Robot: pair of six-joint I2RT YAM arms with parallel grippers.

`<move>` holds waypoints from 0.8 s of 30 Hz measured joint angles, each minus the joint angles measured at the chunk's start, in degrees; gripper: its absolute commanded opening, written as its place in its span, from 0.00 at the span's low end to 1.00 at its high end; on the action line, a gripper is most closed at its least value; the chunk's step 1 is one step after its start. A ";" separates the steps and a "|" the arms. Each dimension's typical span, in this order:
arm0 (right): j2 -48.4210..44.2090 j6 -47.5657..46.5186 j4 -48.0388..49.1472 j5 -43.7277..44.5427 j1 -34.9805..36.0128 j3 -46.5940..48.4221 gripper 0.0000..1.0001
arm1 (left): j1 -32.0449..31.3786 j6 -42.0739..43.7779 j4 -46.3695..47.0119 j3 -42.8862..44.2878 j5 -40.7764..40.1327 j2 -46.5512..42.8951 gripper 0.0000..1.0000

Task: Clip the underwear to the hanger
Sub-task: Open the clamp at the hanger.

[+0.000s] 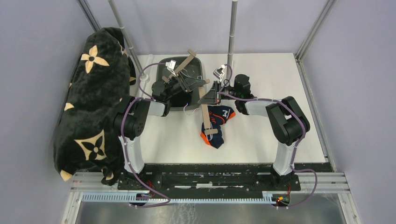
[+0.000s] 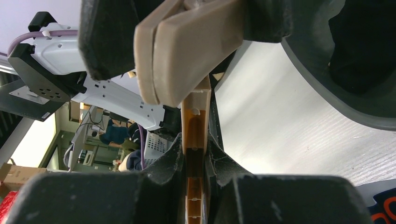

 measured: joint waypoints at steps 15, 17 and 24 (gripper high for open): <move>1.01 0.17 0.50 -0.74 -0.13 0.59 0.01 | 0.00 -0.87 0.94 -2.19 0.02 -0.04 0.55; 1.01 0.17 0.66 -0.96 -0.17 0.61 0.01 | 0.00 -0.90 0.98 -2.19 0.02 -0.04 0.55; 1.01 0.17 1.29 -1.38 -0.50 0.61 0.01 | 0.00 -1.25 1.42 -2.19 -0.02 -0.04 0.54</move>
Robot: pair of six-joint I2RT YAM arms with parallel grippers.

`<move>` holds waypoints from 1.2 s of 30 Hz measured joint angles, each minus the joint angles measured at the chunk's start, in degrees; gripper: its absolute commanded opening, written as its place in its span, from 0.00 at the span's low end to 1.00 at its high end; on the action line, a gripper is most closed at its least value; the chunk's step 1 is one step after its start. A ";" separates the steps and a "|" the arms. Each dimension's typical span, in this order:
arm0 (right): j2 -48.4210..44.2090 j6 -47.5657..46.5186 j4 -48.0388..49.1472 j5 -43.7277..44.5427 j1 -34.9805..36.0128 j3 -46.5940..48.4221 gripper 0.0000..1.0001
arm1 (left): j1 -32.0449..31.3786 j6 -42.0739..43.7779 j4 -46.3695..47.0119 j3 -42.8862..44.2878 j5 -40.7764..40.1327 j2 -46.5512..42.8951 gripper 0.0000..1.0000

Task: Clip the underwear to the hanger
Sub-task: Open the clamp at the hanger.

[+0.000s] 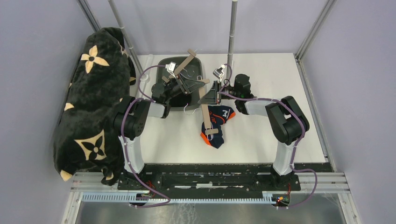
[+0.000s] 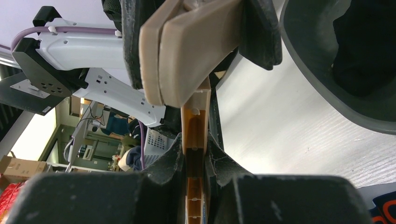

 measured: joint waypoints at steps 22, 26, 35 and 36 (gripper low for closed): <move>0.07 0.24 1.33 -0.17 -0.35 -0.02 0.01 | 0.00 -0.24 0.83 0.02 -0.07 0.00 0.55; 0.09 0.24 1.36 -0.15 -0.37 -0.02 0.01 | 0.00 -0.26 0.85 0.02 -0.07 0.00 0.56; 0.31 0.70 2.25 -0.15 -0.46 -0.13 0.01 | 0.02 -0.28 1.03 0.11 -0.09 0.00 0.57; 0.39 0.79 2.54 -0.15 -0.48 -0.17 0.01 | 0.02 -0.28 1.03 0.17 -0.09 0.00 0.57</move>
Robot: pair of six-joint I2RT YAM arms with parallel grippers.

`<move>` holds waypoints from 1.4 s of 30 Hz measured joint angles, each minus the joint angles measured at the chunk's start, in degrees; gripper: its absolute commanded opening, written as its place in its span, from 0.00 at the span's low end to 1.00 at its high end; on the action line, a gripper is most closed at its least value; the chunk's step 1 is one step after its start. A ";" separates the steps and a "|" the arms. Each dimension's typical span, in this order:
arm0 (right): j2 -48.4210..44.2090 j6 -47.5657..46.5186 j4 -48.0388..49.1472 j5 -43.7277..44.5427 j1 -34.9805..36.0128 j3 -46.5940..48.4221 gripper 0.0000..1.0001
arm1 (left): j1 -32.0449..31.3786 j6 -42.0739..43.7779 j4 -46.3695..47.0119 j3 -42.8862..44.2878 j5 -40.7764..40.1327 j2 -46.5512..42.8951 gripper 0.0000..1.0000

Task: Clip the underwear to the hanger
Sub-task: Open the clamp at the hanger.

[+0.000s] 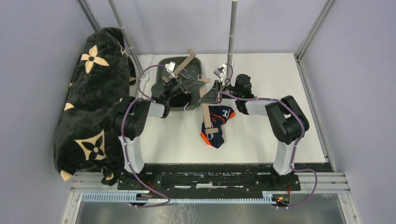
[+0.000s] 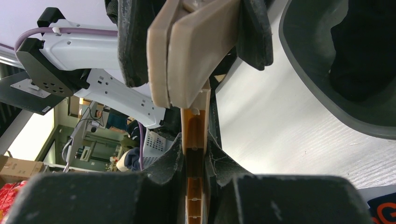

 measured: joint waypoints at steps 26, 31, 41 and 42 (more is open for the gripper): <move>0.26 0.57 3.19 0.04 -0.20 -0.83 0.01 | 0.42 -2.23 -0.20 1.29 -0.31 0.00 0.03; 0.26 0.48 3.69 -0.04 -0.28 -0.83 0.22 | 0.37 -3.02 -0.17 1.42 -0.37 0.00 0.03; -0.87 0.26 2.01 0.94 -0.83 -2.67 0.82 | 0.37 -3.10 0.11 1.36 -0.37 0.00 0.03; -1.99 -0.59 0.28 1.40 -1.18 -3.65 0.82 | 0.37 -3.10 0.15 1.11 -0.39 -0.04 0.03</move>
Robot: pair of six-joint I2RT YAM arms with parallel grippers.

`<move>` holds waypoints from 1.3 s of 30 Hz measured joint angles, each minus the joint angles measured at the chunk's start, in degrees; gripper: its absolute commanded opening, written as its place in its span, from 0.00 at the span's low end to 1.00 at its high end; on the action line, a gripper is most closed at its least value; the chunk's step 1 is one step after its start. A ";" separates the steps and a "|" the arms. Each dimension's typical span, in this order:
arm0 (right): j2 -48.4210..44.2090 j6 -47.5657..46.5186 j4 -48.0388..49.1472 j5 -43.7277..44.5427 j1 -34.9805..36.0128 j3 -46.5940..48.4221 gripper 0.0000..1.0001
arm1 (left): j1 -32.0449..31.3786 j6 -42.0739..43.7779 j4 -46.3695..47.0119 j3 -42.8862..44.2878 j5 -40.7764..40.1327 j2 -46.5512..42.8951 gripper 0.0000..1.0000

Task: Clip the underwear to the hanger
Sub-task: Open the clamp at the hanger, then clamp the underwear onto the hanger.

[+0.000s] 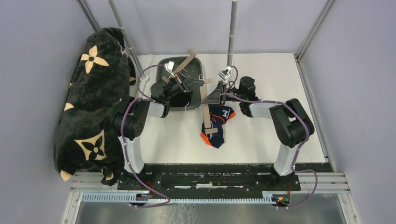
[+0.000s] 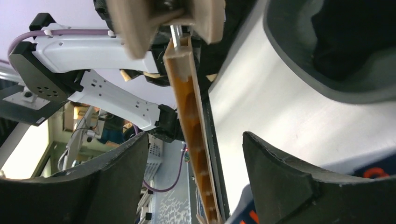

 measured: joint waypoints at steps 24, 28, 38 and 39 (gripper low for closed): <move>-17.16 -33.22 -59.71 31.30 -2.73 0.37 0.80 | 1.40 7.15 -17.55 -26.62 -2.10 -21.62 0.03; -15.87 -35.26 -61.99 34.75 -0.92 2.27 0.79 | 0.00 9.64 -23.26 -29.44 -3.23 -23.85 0.03; -9.07 -39.45 -66.60 41.22 4.55 7.43 0.79 | -2.19 11.63 -25.79 -34.60 -4.79 -22.29 0.03; -8.48 -39.63 -66.79 41.44 4.98 7.54 0.79 | -2.16 11.61 -25.42 -34.73 -4.94 -21.51 0.03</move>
